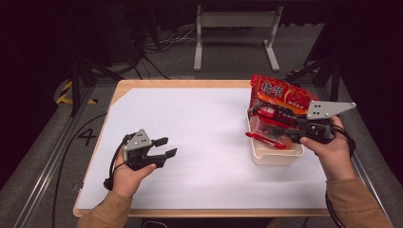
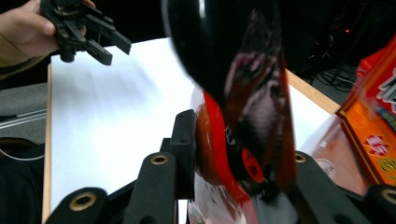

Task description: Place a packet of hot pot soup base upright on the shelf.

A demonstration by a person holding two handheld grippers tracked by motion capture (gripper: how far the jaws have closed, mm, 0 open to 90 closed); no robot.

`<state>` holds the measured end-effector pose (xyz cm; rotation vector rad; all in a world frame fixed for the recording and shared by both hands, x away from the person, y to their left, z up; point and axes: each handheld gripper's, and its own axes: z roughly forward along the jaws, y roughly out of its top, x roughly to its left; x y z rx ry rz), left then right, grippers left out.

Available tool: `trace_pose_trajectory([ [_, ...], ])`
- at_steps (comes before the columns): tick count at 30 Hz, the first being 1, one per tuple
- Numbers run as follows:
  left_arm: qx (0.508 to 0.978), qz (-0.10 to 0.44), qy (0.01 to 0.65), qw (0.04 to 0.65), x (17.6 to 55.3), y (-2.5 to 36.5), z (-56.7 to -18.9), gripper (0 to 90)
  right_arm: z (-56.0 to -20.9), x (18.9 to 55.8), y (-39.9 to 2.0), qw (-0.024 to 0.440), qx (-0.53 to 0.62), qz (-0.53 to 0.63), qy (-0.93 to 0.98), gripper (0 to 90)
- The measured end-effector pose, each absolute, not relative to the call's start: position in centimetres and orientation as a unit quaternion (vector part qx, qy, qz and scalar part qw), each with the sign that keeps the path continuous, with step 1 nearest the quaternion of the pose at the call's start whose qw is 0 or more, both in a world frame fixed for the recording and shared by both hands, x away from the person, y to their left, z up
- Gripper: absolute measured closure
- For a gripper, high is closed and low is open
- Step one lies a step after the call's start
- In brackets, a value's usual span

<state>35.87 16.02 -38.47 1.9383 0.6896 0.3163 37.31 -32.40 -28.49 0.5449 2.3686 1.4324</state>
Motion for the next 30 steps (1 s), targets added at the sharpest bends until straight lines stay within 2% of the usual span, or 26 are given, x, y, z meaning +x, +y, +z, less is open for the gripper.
trace_pose_trajectory([
  [11, 0.794, 0.141, 0.310, 0.504, 36.1, 18.2, -38.9, 44.6, -29.1, 37.4, -34.1, 0.166, 0.202, 0.493, 0.830, 69.7],
  [30, 0.790, 0.137, 0.326, 0.500, 36.3, 19.0, -39.3, 43.4, -30.9, 37.6, -35.1, 0.175, 0.200, 0.467, 0.843, 69.9],
])
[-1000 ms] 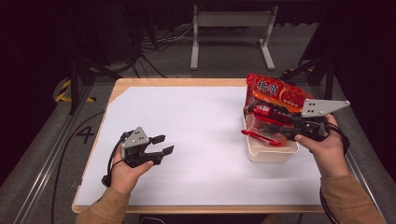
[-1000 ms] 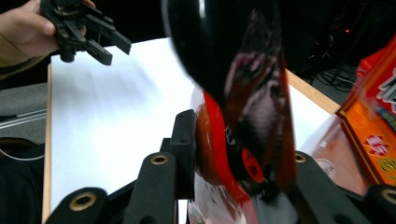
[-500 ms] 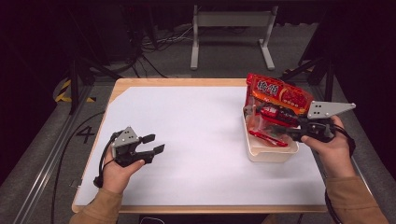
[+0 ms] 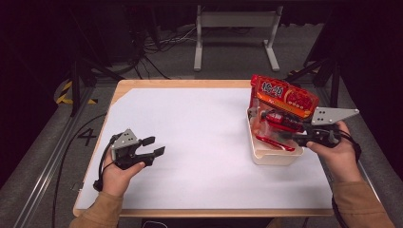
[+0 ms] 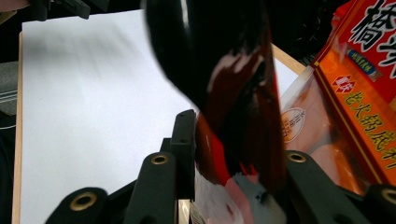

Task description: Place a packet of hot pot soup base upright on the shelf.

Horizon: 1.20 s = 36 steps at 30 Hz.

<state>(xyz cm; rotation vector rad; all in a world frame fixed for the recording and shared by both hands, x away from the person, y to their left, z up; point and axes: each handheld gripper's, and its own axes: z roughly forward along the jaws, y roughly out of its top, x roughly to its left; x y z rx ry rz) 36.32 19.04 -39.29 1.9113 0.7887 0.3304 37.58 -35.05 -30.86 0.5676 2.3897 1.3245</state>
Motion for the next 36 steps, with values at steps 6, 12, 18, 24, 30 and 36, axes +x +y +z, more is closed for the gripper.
trace_pose_trajectory([
  [6, 0.794, 0.132, 0.328, 0.494, 36.4, 18.9, -39.7, 43.4, -31.5, 37.7, -35.1, 0.169, 0.199, 0.461, 0.848, 70.0],
  [12, 0.792, 0.131, 0.331, 0.496, 36.4, 18.9, -39.7, 43.3, -31.9, 37.6, -35.2, 0.157, 0.189, 0.458, 0.854, 70.2],
  [18, 0.792, 0.131, 0.332, 0.496, 36.5, 18.9, -39.8, 43.2, -32.1, 37.4, -35.2, 0.148, 0.177, 0.461, 0.857, 70.4],
  [24, 0.792, 0.129, 0.334, 0.495, 36.5, 18.9, -39.8, 43.2, -32.2, 37.2, -35.2, 0.135, 0.170, 0.458, 0.862, 70.4],
  [30, 0.792, 0.132, 0.332, 0.496, 36.5, 19.0, -39.8, 43.1, -32.5, 37.2, -35.0, 0.113, 0.173, 0.452, 0.868, 70.4],
  [36, 0.791, 0.131, 0.333, 0.496, 36.5, 19.0, -39.8, 43.1, -32.9, 37.4, -35.2, 0.098, 0.184, 0.435, 0.876, 70.5],
])
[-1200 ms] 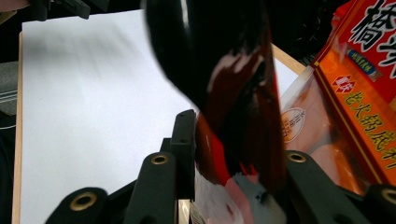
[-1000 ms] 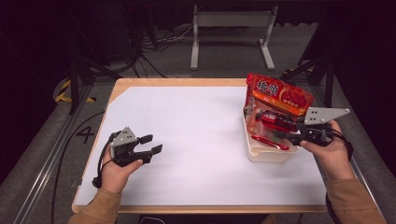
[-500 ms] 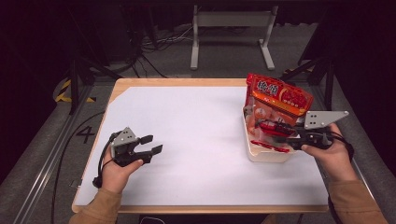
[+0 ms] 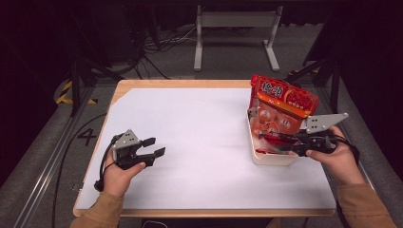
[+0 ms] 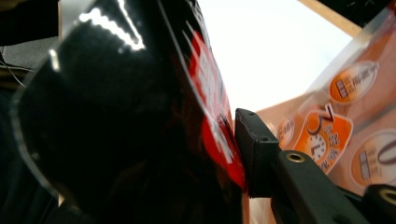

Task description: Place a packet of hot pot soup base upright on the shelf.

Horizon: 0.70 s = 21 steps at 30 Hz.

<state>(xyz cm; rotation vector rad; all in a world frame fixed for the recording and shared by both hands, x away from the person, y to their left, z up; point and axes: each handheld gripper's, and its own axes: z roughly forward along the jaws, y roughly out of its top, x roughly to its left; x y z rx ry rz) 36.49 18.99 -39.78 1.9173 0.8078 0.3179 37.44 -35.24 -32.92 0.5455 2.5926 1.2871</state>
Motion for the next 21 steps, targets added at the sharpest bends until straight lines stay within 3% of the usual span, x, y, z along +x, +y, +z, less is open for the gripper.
trace_pose_trajectory([
  [21, 0.793, 0.127, 0.335, 0.492, 36.50, 18.93, -39.93, 43.0, -33.06, 37.47, -35.27, 0.101, 0.189, 0.385, 0.898, 71.0],
])
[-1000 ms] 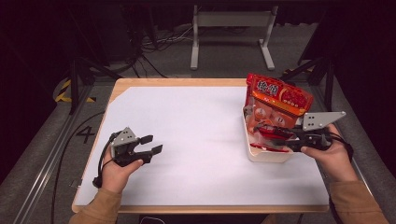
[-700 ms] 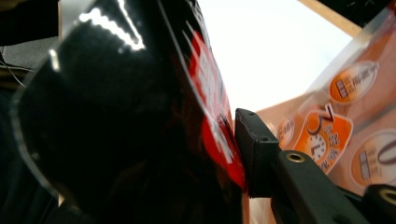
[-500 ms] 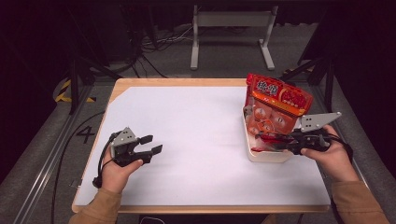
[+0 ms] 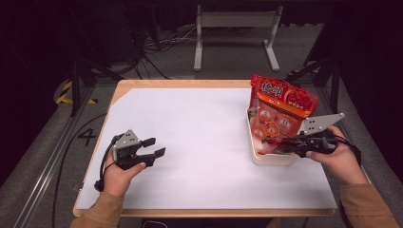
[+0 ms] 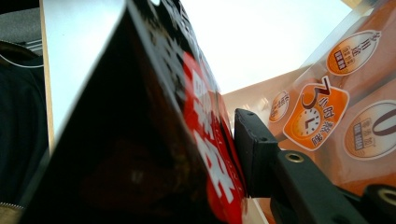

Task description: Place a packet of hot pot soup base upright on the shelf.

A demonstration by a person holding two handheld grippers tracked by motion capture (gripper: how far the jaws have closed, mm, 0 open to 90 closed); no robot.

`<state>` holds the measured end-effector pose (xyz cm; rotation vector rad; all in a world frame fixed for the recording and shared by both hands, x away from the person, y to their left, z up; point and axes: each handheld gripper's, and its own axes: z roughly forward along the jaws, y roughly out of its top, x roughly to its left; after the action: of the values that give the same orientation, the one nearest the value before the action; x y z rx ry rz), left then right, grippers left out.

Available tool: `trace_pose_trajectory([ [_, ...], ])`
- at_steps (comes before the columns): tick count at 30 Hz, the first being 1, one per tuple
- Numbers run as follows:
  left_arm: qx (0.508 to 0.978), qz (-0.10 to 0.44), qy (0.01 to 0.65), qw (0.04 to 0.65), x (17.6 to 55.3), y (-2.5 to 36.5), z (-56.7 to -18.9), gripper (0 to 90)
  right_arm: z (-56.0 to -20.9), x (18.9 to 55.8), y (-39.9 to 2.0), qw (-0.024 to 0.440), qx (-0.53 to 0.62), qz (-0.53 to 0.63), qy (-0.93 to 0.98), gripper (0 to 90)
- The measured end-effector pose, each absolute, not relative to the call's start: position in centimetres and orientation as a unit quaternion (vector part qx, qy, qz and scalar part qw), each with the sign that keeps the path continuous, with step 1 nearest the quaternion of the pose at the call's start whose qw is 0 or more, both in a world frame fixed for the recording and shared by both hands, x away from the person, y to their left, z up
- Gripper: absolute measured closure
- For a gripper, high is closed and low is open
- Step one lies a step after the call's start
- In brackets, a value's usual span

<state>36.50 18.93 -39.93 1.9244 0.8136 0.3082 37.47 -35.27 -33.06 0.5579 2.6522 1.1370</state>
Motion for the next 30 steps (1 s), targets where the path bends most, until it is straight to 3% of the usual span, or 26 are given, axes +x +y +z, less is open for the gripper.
trace_pose_trajectory([
  [4, 0.793, 0.128, 0.334, 0.493, 36.5, 18.9, -39.9, 42.9, -33.8, 37.8, -35.1, 0.090, 0.202, 0.384, 0.897, 67.7],
  [7, 0.793, 0.130, 0.333, 0.494, 36.5, 19.0, -39.8, 42.9, -34.7, 38.1, -35.2, 0.086, 0.225, 0.403, 0.883, 46.2],
  [11, 0.793, 0.128, 0.335, 0.493, 36.5, 19.0, -39.9, 42.8, -34.6, 37.9, -35.2, 0.091, 0.222, 0.417, 0.877, 40.2],
  [30, 0.790, 0.130, 0.335, 0.497, 36.1, 19.3, -39.8, 41.0, -32.3, 35.8, -32.9, 0.140, 0.208, 0.473, 0.844, 36.0],
])
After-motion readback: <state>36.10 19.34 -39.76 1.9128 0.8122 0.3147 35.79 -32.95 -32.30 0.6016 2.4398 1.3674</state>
